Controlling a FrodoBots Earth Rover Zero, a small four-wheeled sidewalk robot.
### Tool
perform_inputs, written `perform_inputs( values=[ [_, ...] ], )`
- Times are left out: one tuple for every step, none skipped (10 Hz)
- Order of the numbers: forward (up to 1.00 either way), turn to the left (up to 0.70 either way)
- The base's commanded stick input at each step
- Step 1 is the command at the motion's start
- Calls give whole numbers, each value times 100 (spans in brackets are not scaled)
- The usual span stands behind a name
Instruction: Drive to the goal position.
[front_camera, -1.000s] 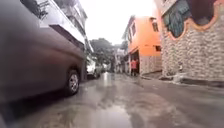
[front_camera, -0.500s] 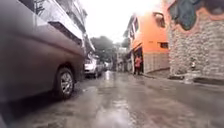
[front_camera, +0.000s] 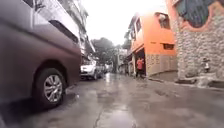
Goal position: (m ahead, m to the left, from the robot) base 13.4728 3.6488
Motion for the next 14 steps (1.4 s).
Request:
perform_inputs(
  values=[
    [99, -27],
    [99, -16],
    [99, 0],
    [99, 0],
    [99, 0],
    [99, 0],
    [99, 0],
    [99, 0],
    [99, 0],
    [99, 0],
    [99, 0],
    [99, 0],
    [99, 40],
    [99, 40]
  ],
)
